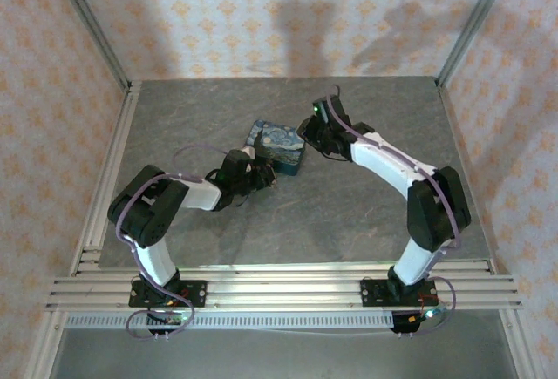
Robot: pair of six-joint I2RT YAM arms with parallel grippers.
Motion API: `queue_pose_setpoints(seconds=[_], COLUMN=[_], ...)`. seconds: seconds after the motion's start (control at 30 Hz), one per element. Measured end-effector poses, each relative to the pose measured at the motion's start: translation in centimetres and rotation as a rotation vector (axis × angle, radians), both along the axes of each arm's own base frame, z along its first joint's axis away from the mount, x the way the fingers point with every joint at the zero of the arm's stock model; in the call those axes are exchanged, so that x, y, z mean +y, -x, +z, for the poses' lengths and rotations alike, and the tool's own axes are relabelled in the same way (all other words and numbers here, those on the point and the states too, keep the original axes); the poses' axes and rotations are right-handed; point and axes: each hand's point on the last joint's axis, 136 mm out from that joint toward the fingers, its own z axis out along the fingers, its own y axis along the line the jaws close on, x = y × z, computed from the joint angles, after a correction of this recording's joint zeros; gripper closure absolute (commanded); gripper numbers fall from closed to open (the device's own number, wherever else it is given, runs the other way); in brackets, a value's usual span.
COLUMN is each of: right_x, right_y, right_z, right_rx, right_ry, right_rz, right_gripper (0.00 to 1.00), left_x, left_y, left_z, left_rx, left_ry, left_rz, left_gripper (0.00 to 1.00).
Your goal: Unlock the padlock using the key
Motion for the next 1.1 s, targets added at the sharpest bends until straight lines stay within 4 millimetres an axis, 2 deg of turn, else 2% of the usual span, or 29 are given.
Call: queue_pose_setpoints(seconds=[0.17, 0.33, 0.47, 0.57, 0.7, 0.87, 1.03, 1.1], right_x=[0.4, 0.4, 0.5, 0.9, 0.6, 0.0, 0.4, 0.6], right_y=[-1.3, -2.2, -3.3, -4.8, -5.9, -6.3, -7.4, -7.4], right_z=[-0.8, -1.8, -2.1, -2.0, -2.5, -3.0, -3.0, -3.5], right_rx=[0.008, 0.030, 0.036, 0.021, 0.020, 0.023, 0.003, 0.013], right_ry=[0.012, 0.030, 0.049, 0.058, 0.081, 0.117, 0.139, 0.141], right_rz=[0.003, -0.001, 0.006, 0.014, 0.022, 0.039, 0.073, 0.086], right_gripper=[0.63, 0.61, 0.58, 0.57, 0.55, 0.52, 0.50, 0.50], left_x=[-0.2, -0.3, -0.2, -0.2, 0.1, 1.4, 3.1, 3.5], left_y=[-0.4, -0.8, -0.9, -0.9, -0.5, 0.5, 1.1, 1.2], left_z=[0.0, -0.1, -0.3, -0.2, -0.1, 0.1, 0.2, 0.2], left_rx=[-0.011, -0.020, -0.022, -0.029, -0.026, -0.004, 0.038, 0.058], left_ry=[0.036, 0.056, 0.052, 0.042, 0.008, -0.072, -0.150, -0.167], left_rz=[0.019, 0.032, 0.035, 0.029, 0.018, 0.004, 0.013, 0.019], left_gripper=[0.66, 0.75, 0.93, 1.00, 1.00, 1.00, 1.00, 1.00])
